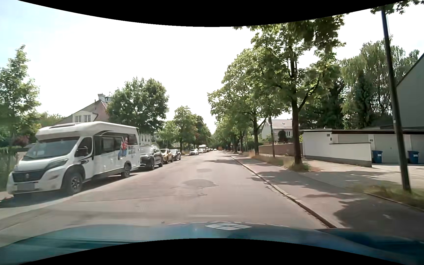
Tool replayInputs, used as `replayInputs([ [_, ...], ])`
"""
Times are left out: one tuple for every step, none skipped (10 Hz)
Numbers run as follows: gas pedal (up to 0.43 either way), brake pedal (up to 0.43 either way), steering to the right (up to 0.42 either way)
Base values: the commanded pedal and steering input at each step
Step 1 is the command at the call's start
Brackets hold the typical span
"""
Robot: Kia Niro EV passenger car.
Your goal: Follow the waypoints while adhering to traffic rules and regulations
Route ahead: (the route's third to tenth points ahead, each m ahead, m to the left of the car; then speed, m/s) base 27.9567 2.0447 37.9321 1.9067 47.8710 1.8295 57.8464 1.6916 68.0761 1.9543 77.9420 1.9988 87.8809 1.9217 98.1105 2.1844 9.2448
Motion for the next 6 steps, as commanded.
replayInputs([
  [0.169,0.000,-0.004],
  [0.169,0.000,-0.004],
  [0.169,0.000,-0.004],
  [0.169,0.000,-0.005],
  [0.169,0.000,-0.004],
  [0.169,0.000,-0.004],
])
